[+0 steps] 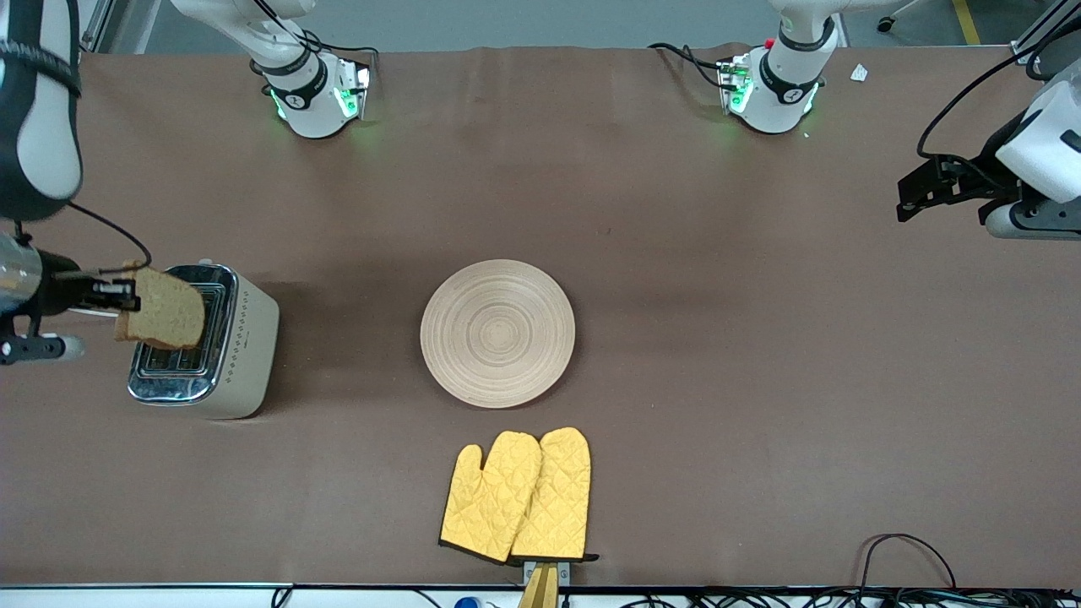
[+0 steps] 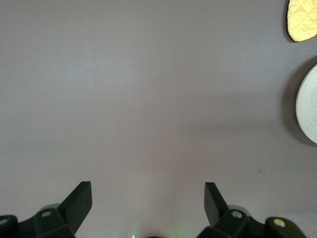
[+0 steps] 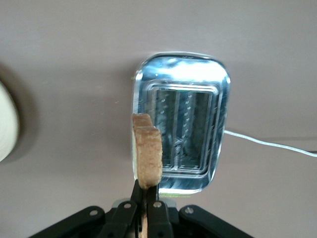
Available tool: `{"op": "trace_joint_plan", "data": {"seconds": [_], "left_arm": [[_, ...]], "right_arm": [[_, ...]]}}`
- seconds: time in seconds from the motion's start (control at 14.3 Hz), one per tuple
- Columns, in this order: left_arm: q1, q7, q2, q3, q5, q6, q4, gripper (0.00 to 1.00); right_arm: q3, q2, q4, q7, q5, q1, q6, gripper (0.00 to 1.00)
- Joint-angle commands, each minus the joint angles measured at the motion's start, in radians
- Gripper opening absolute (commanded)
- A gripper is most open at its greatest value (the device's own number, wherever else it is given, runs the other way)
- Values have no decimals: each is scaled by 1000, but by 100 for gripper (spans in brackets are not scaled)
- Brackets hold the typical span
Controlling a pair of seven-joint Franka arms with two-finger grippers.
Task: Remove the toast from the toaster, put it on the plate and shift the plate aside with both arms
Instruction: 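Grasp the toast with the right gripper and lift it out, then carry the toast with the right gripper over the wooden plate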
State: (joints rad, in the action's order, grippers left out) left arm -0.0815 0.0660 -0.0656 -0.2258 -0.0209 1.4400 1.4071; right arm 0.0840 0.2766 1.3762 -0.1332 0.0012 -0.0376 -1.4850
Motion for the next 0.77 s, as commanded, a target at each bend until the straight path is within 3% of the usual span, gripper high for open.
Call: {"op": "trace_joint_plan", "data": {"seconds": [0.0, 0.21, 0.42, 0.7], "left_arm": [[-3, -8, -2, 2, 1, -7, -23, 100], [-1, 3, 0, 2, 1, -7, -23, 100], [-1, 6, -5, 2, 4, -7, -22, 100], [0, 8, -34, 2, 3, -3, -20, 100]], "right_arm": [[-90, 10, -46, 97, 17, -1, 38, 2], [-260, 26, -39, 340, 20, -2, 0, 2], [-421, 114, -10, 545, 20, -4, -157, 2], [-526, 258, 4, 733, 45, -50, -342, 2]]}}
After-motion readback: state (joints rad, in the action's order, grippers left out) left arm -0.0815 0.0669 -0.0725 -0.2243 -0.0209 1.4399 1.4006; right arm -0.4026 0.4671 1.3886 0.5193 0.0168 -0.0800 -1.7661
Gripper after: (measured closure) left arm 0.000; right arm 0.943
